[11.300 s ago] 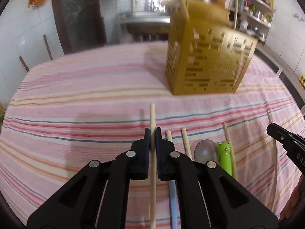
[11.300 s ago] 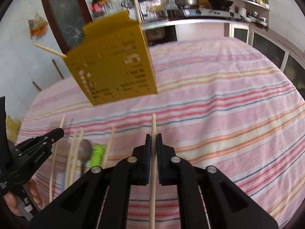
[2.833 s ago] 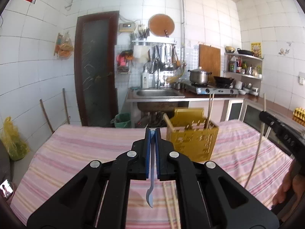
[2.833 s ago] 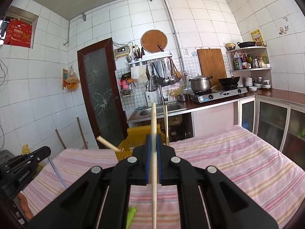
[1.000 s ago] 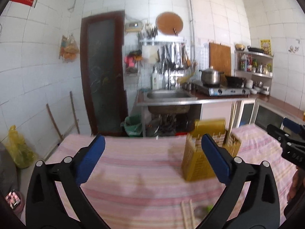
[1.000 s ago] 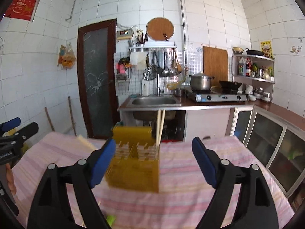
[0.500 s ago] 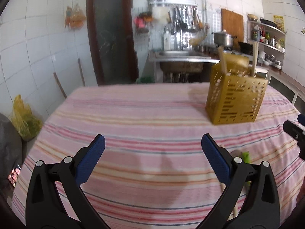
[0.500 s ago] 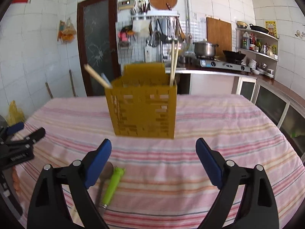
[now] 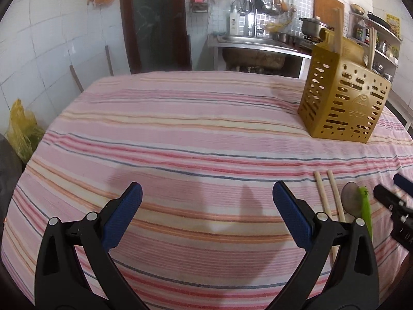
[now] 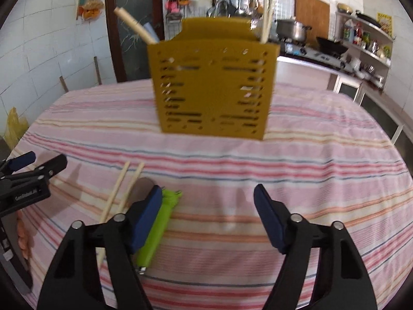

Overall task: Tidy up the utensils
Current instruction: 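Grasp the green frog-handled fork with the right tool while the left tool grasps a chopstick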

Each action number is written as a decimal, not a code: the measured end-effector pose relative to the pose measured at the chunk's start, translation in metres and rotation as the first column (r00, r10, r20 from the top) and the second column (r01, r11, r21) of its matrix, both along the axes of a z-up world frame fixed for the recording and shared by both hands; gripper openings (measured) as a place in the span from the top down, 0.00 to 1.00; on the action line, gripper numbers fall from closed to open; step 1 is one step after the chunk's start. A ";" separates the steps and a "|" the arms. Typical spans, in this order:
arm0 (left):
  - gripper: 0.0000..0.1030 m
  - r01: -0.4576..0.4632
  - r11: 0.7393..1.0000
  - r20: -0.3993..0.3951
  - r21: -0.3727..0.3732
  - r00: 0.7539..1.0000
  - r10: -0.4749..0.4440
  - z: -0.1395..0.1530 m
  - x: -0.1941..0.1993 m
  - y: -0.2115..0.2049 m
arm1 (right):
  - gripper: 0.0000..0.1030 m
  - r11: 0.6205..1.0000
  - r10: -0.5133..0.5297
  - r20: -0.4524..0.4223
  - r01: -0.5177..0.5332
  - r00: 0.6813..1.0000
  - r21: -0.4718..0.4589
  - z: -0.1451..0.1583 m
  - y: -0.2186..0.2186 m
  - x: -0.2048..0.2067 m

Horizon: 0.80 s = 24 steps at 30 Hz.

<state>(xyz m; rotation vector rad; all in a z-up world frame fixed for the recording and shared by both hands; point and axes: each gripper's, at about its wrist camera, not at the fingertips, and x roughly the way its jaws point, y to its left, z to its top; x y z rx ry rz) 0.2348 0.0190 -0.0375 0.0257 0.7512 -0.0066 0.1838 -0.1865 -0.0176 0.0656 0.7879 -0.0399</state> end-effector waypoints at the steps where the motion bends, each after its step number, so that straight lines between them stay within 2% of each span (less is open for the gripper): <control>1: 0.05 -0.001 1.000 0.000 -0.002 1.000 0.001 -0.001 0.000 0.000 | 0.38 1.000 -0.002 -0.025 0.003 1.000 0.007 -0.003 0.002 0.001; 2: 0.05 -0.002 1.000 -0.001 -0.002 1.000 0.002 -0.002 0.000 0.000 | 0.43 1.000 -0.007 -0.041 0.008 0.999 0.023 -0.005 0.003 0.003; 4: 0.05 0.000 1.000 0.000 0.007 1.000 0.000 -0.003 0.000 -0.001 | 0.45 0.998 -0.016 -0.060 0.019 0.998 0.053 -0.006 0.005 0.002; 6: 0.05 0.004 1.000 0.004 0.016 1.000 -0.004 -0.003 -0.001 -0.003 | 0.53 0.997 -0.013 -0.093 0.021 0.996 0.078 -0.007 0.010 0.003; 9: 0.05 0.007 1.000 0.008 0.029 1.000 -0.007 -0.002 -0.003 -0.005 | 0.60 0.997 -0.031 -0.132 0.040 0.991 0.062 -0.010 0.020 0.005; 10: 0.05 0.008 1.000 0.007 0.030 1.000 -0.008 -0.002 -0.003 -0.006 | 0.66 0.998 -0.034 -0.140 0.042 0.990 0.055 -0.011 0.024 0.005; 12: 0.05 0.013 0.999 0.003 0.032 1.000 -0.013 -0.001 -0.004 -0.009 | 0.68 0.998 -0.048 -0.150 0.052 0.988 0.024 -0.011 0.030 0.006; 14: 0.05 0.020 0.999 0.001 0.041 1.000 -0.020 0.001 -0.006 -0.014 | 0.82 0.998 -0.050 -0.150 0.053 0.987 0.015 -0.010 0.034 0.006; 18: 0.05 0.047 0.998 -0.016 0.041 0.999 -0.047 0.002 -0.011 -0.024 | 0.82 0.997 -0.050 -0.135 0.058 0.990 0.051 -0.007 0.020 0.003; 24: 0.05 0.080 0.996 -0.073 -0.024 0.994 -0.082 -0.001 -0.012 -0.043 | 0.82 0.995 -0.074 -0.125 0.081 0.989 0.054 -0.001 -0.023 -0.007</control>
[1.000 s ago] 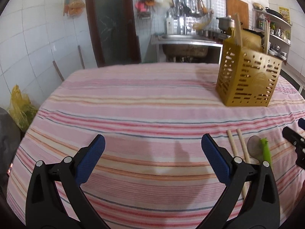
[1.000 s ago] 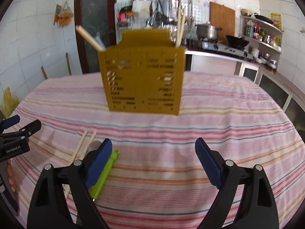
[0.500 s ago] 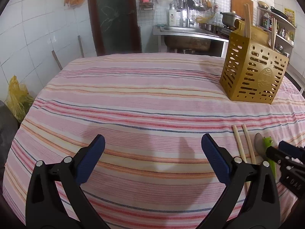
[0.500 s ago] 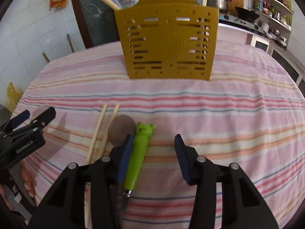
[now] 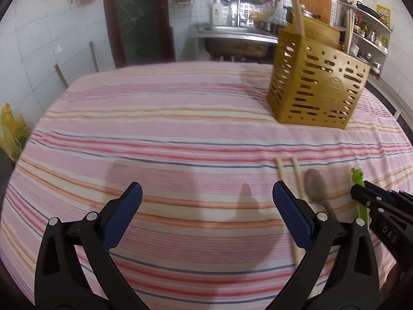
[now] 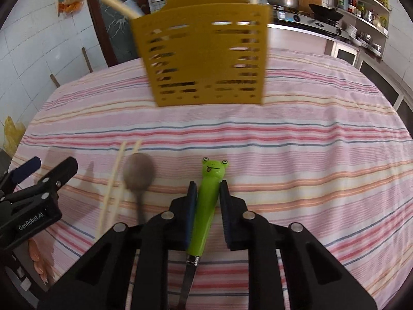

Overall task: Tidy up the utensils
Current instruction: 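Grasp the green frog-handled fork with the right tool while the left tool grasps a chopstick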

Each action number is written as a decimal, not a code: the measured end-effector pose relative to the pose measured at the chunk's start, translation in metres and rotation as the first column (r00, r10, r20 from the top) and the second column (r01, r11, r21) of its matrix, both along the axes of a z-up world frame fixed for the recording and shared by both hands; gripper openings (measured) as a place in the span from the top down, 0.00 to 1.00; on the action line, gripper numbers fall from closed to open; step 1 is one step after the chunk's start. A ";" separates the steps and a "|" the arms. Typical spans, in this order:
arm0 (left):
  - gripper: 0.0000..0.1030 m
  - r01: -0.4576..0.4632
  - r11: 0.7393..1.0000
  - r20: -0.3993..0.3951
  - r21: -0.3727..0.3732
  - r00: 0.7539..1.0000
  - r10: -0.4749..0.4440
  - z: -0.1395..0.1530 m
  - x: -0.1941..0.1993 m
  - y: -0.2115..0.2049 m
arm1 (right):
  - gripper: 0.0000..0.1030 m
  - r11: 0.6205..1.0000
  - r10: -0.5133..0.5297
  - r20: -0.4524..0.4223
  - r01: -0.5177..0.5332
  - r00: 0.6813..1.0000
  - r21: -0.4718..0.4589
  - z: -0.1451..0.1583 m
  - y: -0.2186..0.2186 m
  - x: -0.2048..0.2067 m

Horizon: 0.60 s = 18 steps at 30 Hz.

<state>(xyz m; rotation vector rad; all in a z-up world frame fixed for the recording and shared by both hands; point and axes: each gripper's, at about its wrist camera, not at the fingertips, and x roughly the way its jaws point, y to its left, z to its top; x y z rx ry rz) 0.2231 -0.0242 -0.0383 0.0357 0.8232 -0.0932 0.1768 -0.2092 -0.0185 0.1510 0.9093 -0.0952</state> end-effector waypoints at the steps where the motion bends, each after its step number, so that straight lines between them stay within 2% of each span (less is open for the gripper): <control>1: 0.05 0.004 1.000 -0.013 -0.013 1.000 -0.004 -0.002 0.001 -0.003 | 0.82 1.000 -0.003 0.000 0.003 1.000 -0.006 0.000 -0.005 -0.001; 5: 0.10 0.013 0.999 -0.063 -0.032 0.998 -0.015 -0.013 0.006 -0.017 | 0.82 1.000 -0.015 -0.007 0.015 1.000 -0.018 -0.002 -0.029 -0.004; 12: 0.16 0.045 0.998 -0.087 0.032 0.995 -0.042 -0.023 0.003 -0.036 | 0.82 0.999 -0.029 0.000 0.029 1.000 0.018 -0.011 -0.046 -0.008; 15: 0.28 0.063 0.996 -0.093 0.056 0.994 -0.057 -0.024 0.000 -0.043 | 0.82 0.999 -0.027 0.007 0.027 1.000 0.028 -0.012 -0.045 -0.005; 18: 0.45 0.081 0.995 -0.096 0.054 0.992 -0.076 -0.021 -0.002 -0.050 | 0.83 0.999 -0.020 0.013 0.019 1.000 0.028 -0.012 -0.042 -0.003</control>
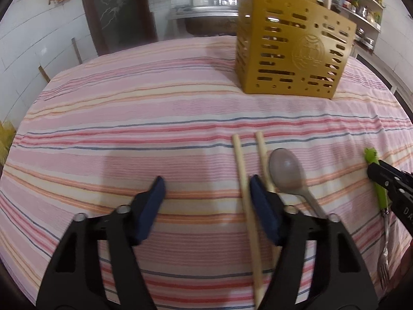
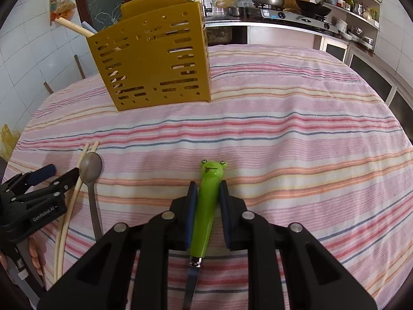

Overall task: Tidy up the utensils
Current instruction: 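Grasp the green frog-handled fork with the right tool while the left tool grasps a chopstick, then lift the fork and chopstick and carry them over the yellow holder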

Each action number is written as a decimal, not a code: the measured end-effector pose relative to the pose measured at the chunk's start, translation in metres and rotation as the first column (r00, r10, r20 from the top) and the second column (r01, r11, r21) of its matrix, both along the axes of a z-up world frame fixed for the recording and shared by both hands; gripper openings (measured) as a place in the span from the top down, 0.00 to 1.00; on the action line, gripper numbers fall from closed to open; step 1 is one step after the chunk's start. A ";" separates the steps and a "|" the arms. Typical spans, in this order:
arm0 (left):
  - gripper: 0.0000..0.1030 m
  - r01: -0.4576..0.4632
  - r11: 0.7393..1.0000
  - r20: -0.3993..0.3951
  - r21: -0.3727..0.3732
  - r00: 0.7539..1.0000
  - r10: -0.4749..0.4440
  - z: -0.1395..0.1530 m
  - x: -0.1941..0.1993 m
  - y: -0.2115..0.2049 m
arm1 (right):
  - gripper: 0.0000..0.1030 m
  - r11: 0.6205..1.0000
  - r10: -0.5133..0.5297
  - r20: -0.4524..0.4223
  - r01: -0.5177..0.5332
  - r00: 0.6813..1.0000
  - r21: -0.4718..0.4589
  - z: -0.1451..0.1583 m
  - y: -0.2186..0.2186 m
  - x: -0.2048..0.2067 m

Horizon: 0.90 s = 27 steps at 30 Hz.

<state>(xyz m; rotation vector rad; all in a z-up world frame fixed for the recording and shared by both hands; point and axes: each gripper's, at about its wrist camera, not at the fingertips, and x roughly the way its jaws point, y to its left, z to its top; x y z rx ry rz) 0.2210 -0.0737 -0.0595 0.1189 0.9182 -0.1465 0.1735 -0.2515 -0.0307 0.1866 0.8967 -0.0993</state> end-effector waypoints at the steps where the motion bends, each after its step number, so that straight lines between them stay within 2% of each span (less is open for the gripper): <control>1: 0.53 0.005 1.000 -0.001 -0.002 1.000 -0.005 0.001 0.000 -0.001 | 0.83 1.000 0.001 0.002 -0.001 1.000 0.000 0.000 -0.001 0.000; 5: 0.78 0.024 1.000 -0.019 -0.009 1.000 -0.024 0.003 0.003 -0.013 | 0.83 1.000 -0.002 0.014 0.002 1.000 0.006 0.001 -0.003 -0.001; 9: 0.93 0.042 0.999 -0.023 -0.021 0.999 -0.043 0.004 0.010 -0.019 | 0.83 1.000 -0.013 0.040 0.012 0.999 0.019 0.004 -0.009 -0.007; 16: 0.96 0.048 0.998 0.014 -0.037 0.999 -0.048 0.009 0.012 -0.020 | 0.83 0.999 -0.026 0.091 0.023 0.995 0.034 0.013 -0.012 -0.015; 21: 0.96 0.042 0.996 0.095 -0.078 0.995 -0.035 0.031 -0.002 -0.011 | 0.84 0.999 -0.029 0.160 0.025 0.987 0.024 0.027 -0.008 -0.024; 27: 0.96 0.050 0.993 0.232 -0.105 0.972 -0.025 0.065 -0.028 0.001 | 0.84 1.000 -0.026 0.270 0.028 0.962 -0.003 0.049 0.000 -0.039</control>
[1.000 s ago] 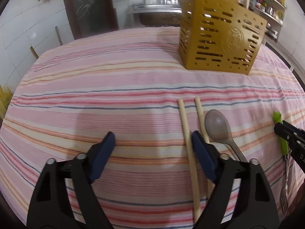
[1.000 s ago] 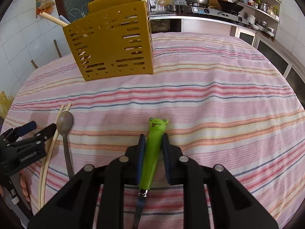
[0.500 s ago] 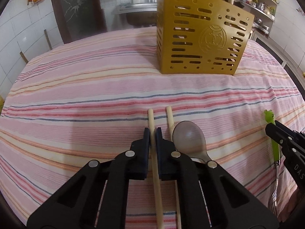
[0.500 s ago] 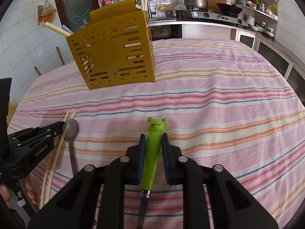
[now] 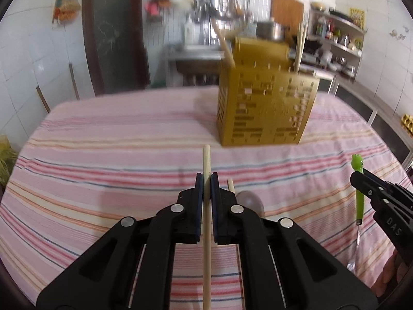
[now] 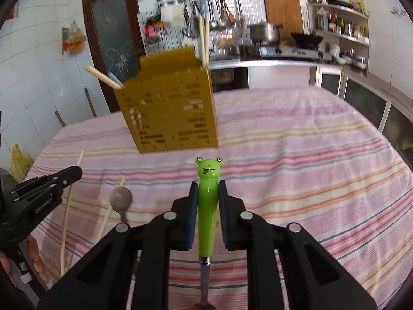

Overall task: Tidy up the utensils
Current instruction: 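Lift the fork and chopstick and carry them over the yellow holder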

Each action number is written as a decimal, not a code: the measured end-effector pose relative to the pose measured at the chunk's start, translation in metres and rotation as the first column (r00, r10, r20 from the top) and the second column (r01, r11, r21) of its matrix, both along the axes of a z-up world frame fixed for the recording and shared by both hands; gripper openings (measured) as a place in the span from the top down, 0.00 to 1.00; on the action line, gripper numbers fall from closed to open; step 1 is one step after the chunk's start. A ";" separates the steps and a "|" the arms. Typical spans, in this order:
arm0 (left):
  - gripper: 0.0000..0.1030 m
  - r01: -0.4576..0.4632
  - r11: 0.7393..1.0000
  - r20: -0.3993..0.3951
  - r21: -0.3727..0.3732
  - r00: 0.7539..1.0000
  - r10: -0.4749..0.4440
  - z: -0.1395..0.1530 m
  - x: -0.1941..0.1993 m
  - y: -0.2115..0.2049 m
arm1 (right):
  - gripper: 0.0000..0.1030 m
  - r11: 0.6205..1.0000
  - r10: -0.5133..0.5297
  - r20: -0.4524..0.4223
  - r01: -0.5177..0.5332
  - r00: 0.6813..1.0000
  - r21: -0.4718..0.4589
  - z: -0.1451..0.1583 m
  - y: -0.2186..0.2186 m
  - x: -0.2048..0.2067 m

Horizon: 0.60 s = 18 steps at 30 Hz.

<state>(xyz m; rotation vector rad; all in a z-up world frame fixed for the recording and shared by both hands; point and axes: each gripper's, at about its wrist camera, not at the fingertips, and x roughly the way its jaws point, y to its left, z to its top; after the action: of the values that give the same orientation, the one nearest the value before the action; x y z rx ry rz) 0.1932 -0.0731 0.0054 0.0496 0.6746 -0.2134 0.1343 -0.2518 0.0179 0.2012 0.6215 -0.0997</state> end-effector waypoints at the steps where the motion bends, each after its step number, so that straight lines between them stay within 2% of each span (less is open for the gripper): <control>1: 0.96 -0.002 1.000 0.019 -0.006 1.000 0.002 0.005 -0.003 0.001 | 0.84 1.000 0.001 0.018 -0.001 1.000 -0.001 0.003 0.001 -0.002; 8: 0.96 -0.021 0.997 0.142 -0.080 0.989 0.032 0.033 -0.032 0.028 | 0.84 1.000 0.007 0.118 -0.005 0.993 -0.019 0.021 0.007 -0.017; 18: 0.95 -0.032 0.994 0.216 -0.105 0.975 0.054 0.043 -0.057 0.050 | 0.84 0.999 0.012 0.174 -0.006 0.985 -0.033 0.029 0.014 -0.034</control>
<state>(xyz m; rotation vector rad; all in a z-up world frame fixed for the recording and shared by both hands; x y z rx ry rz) 0.1365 -0.0230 0.0480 -0.0383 0.4439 -0.1966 0.1008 -0.2380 0.0473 0.1732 0.4456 -0.0821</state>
